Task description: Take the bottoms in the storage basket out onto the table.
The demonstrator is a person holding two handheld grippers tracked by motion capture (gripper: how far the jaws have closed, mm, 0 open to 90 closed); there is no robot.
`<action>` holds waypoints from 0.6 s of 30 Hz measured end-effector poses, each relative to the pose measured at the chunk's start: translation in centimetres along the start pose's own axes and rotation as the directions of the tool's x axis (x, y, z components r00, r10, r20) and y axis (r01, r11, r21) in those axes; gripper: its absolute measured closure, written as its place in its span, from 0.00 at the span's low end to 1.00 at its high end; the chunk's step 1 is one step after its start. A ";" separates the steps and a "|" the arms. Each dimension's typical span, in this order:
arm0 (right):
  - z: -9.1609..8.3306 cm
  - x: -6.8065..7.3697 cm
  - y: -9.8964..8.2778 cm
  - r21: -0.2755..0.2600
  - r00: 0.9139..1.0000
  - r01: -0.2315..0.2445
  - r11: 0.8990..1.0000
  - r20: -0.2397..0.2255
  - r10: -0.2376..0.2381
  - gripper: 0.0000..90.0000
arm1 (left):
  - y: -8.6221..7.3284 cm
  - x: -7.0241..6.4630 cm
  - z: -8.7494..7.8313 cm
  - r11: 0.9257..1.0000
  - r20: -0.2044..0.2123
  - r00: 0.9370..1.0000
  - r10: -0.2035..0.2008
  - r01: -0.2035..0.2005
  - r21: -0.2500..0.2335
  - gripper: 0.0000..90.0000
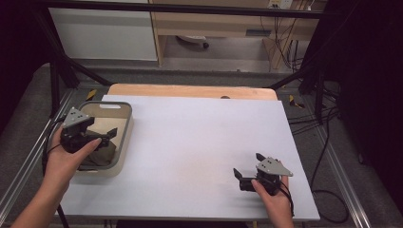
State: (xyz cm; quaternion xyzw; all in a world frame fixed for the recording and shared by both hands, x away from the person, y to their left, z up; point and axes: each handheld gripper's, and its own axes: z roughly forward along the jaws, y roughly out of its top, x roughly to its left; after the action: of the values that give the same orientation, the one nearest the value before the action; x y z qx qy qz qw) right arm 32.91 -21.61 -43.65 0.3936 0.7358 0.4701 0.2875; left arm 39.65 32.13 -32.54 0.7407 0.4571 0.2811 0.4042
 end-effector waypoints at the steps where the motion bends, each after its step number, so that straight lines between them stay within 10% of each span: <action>1: 0.0 0.0 0.0 0.001 1.000 0.000 1.000 0.001 0.000 0.02 | 0.0 0.0 0.0 1.000 0.000 1.000 0.000 0.000 0.000 0.14; 4: -0.1 0.0 0.1 -0.002 1.000 -0.002 1.000 0.006 0.002 0.02 | -0.2 1.2 0.5 0.998 -0.004 0.998 -0.060 0.060 0.022 0.15; 18: 0.1 0.3 -0.1 0.028 1.000 0.028 0.999 0.009 -0.029 0.02 | 0.1 3.2 2.1 0.990 -0.022 0.999 -0.047 0.050 0.135 0.12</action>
State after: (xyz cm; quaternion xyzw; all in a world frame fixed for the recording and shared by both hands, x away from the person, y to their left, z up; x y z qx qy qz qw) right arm 32.84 -21.30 -43.80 0.3891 0.7465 0.4539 0.2920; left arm 42.66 34.28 -33.37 0.7525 0.4967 0.2465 0.3553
